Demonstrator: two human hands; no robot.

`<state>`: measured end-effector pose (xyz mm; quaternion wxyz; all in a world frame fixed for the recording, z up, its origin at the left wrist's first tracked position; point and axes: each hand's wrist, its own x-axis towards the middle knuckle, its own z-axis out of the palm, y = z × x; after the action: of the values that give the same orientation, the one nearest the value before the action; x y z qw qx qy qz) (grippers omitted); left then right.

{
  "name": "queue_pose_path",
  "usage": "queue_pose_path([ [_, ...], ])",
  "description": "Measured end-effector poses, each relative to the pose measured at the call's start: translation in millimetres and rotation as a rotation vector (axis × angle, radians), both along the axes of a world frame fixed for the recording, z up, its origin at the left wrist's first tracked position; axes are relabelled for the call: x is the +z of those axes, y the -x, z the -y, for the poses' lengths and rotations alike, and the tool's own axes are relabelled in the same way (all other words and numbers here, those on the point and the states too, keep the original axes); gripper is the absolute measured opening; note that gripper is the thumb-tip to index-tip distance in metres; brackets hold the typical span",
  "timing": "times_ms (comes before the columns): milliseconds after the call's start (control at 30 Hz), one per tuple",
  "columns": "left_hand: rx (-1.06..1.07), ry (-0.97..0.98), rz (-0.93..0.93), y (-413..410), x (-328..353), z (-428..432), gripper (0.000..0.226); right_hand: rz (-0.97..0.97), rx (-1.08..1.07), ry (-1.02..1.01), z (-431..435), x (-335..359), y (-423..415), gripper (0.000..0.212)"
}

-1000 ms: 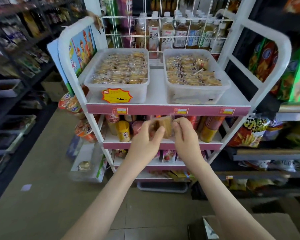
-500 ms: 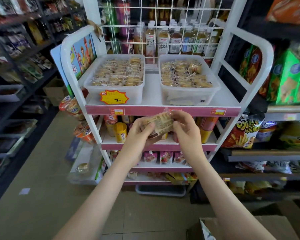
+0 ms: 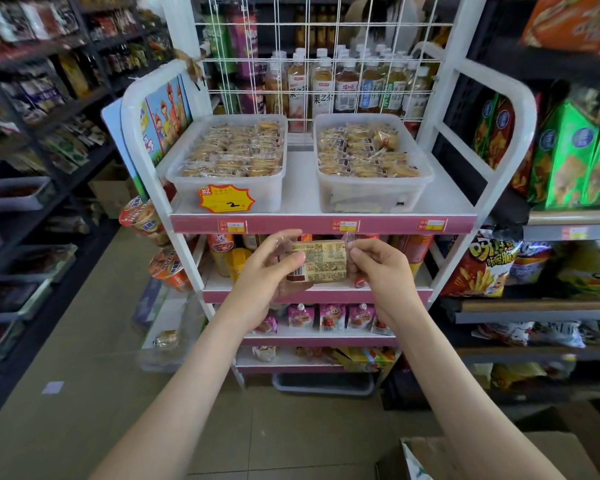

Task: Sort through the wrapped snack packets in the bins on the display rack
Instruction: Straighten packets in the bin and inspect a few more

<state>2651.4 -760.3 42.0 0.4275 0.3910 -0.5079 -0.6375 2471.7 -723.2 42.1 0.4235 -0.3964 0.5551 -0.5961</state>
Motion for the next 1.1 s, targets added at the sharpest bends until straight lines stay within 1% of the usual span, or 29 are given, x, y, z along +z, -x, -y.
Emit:
queue_pose_path([
  [133, -0.051, -0.058, -0.058, 4.0, 5.3, 0.9, 0.027, 0.11, 0.043, 0.015, 0.7, -2.2, 6.5, 0.019],
  [233, -0.098, -0.073, -0.046, 6.6, 9.5, 4.1, 0.026, 0.111, 0.061, 0.019, -0.1, 1.9, 12.8, 0.017],
  [367, -0.047, 0.062, 0.213, 13.2, 18.8, 10.3, 0.023, 0.065, 0.02, 0.029, 3.0, 13.7, 24.7, 0.018],
  [467, 0.002, 0.242, 0.4, 24.5, 31.0, 18.5, 0.025, 0.011, -0.014, 0.03, 9.5, 25.1, 37.6, 0.015],
  [500, 0.013, 0.282, 0.435, 29.3, 36.9, 21.8, 0.026, -0.008, -0.029, 0.042, 12.6, 29.0, 42.4, 0.015],
  [533, 0.02, 0.3, 0.441, 34.9, 45.3, 24.3, 0.026, -0.06, -0.048, 0.065, 16.1, 33.8, 47.6, 0.015],
  [567, 0.025, 0.315, 0.432, 40.9, 53.2, 28.5, 0.026, -0.158, -0.073, 0.098, 19.2, 40.0, 52.2, 0.014],
  [600, 0.039, 0.337, 0.43, 47.7, 62.1, 32.4, 0.025, -0.278, -0.099, 0.141, 21.3, 47.2, 56.3, 0.014],
  [633, 0.06, 0.375, 0.44, 55.9, 71.9, 36.7, 0.023, -0.406, -0.131, 0.199, 23.0, 54.7, 59.3, 0.018],
  [667, 0.088, 0.408, 0.439, 64.7, 81.1, 42.0, 0.021, -0.551, -0.179, 0.279, 24.2, 62.2, 62.3, 0.027],
  [733, 0.144, 0.428, 0.36, 85.2, 100.3, 51.2, 0.02, -0.878, -0.266, 0.468, 28.8, 73.9, 69.5, 0.046],
  [767, 0.159, 0.429, 0.325, 95.4, 108.8, 55.9, 0.019, -1.019, -0.257, 0.518, 33.7, 77.0, 73.1, 0.056],
  [800, 0.164, 0.439, 0.315, 106.3, 117.5, 59.6, 0.018, -1.123, -0.214, 0.525, 38.6, 80.6, 76.2, 0.064],
  [867, 0.151, 0.471, 0.373, 126.6, 130.5, 66.9, 0.018, -1.24, -0.151, 0.506, 51.7, 83.7, 83.3, 0.074],
  [933, 0.139, 0.495, 0.454, 141.6, 139.7, 76.0, 0.019, -1.289, -0.18, 0.514, 68.4, 87.4, 92.8, 0.071],
  [1000, 0.112, 0.542, 0.552, 151.2, 145.7, 89.1, 0.02, -1.266, -0.19, 0.504, 86.5, 92.2, 102.3, 0.06],
  [1033, 0.08, 0.563, 0.591, 154.8, 148.2, 97.2, 0.021, -1.204, -0.148, 0.476, 95.6, 95.3, 106.8, 0.054],
  [1100, -0.004, 0.582, 0.603, 157.6, 152.7, 115.0, 0.025, -0.998, -0.043, 0.409, 114.9, 100.0, 114.3, 0.047],
])
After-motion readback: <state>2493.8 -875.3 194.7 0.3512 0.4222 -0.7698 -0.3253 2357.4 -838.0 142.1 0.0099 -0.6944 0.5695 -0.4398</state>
